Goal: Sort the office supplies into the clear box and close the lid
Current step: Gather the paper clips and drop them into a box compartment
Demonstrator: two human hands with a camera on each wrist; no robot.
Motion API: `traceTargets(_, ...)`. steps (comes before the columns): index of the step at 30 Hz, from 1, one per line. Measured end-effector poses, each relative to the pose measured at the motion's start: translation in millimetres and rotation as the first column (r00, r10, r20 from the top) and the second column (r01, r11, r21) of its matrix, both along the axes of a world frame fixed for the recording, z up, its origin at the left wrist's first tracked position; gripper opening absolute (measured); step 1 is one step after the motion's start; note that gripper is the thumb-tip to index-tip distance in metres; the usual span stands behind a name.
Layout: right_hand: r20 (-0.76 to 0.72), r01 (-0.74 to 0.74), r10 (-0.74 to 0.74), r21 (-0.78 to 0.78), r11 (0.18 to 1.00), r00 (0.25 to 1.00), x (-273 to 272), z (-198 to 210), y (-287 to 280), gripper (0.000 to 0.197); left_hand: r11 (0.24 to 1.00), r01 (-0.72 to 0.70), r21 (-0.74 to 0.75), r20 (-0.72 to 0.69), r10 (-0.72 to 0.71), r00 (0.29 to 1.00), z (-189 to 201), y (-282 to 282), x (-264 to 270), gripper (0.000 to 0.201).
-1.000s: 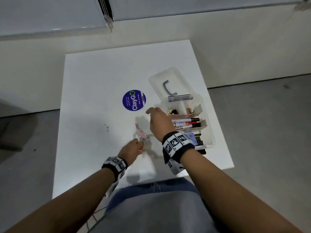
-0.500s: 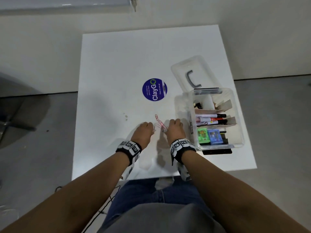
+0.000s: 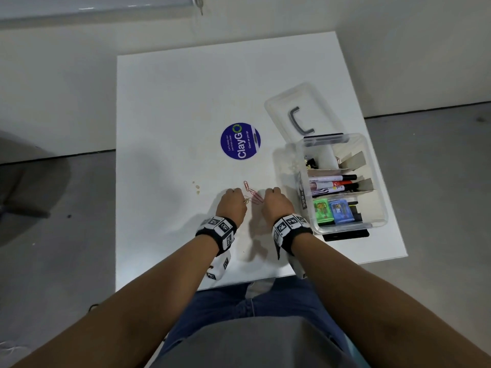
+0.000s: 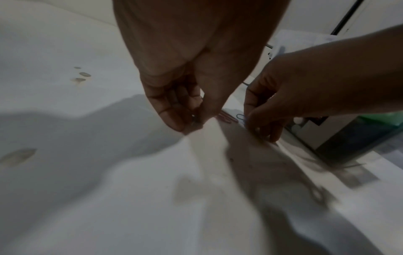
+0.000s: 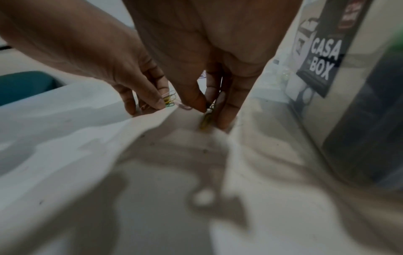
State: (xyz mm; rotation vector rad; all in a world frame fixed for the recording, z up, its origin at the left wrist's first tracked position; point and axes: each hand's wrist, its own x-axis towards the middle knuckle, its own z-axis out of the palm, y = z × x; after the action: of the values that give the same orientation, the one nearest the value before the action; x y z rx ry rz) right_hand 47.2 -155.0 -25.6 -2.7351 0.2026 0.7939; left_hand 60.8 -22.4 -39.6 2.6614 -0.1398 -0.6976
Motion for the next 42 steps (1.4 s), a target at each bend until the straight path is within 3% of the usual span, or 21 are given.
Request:
traceTargets(5,0.101,0.273,-0.294,0.180,0.945,0.950,-1,4,-7,0.021,0.997,0.070,0.036,0.044,-0.072,0.996,-4,3,-4,0.019)
traceTargets(9,0.008,0.500,-0.569,0.468,0.729,0.822,-7,6,-10,0.020,0.996,0.063,-0.068,0.052,-0.060,0.997,-8,12,-4,0.013)
traceTargets(14,-0.042,0.508,-0.610,0.601,0.617,0.791,-4,28,-12,0.030,0.957,-0.102,-0.273,-0.009,0.103,0.995,5,21,3,0.005)
traceTargets(18,0.032,0.412,-0.629,0.729,0.546,0.777,10,58,-17,0.026,0.834,-0.226,-0.503,-0.037,0.240,0.970,56,-4,21,0.004)
traceTargets(20,0.096,0.364,-0.666,0.776,0.515,0.739,17,82,-34,0.025,0.770,-0.213,-0.601,-0.010,0.258,0.966,85,-28,35,0.008)
traceTargets(23,0.238,0.367,-0.714,0.727,0.580,0.658,21,112,-74,0.026,0.714,-0.124,-0.689,0.036,0.204,0.978,115,-75,51,0.009)
traceTargets(25,0.362,0.413,-0.705,0.613,0.673,0.610,23,120,-108,0.028,0.726,-0.049,-0.686,0.090,0.152,0.984,127,-112,57,0.008)
traceTargets(28,0.434,0.485,-0.713,0.529,0.696,0.551,31,118,-151,0.029,0.745,0.012,-0.667,0.122,0.094,0.988,132,-162,64,0.006)
traceTargets(30,0.422,0.530,-0.709,0.472,0.704,0.565,38,115,-169,0.031,0.766,0.044,-0.642,0.129,0.051,0.990,131,-189,67,0.005)
traceTargets(34,0.268,0.526,-0.591,0.279,0.803,0.761,42,114,-177,0.043,0.858,0.138,-0.494,0.119,-0.090,0.989,115,-212,72,0.023)
traceTargets(36,0.234,0.496,-0.554,0.264,0.827,0.799,39,115,-177,0.045,0.853,0.128,-0.506,0.094,-0.093,0.991,112,-208,75,0.033)
traceTargets(42,0.452,0.409,-0.582,0.426,0.807,0.676,30,120,-142,0.026,0.778,0.009,-0.628,0.145,0.106,0.984,120,-152,95,0.017)
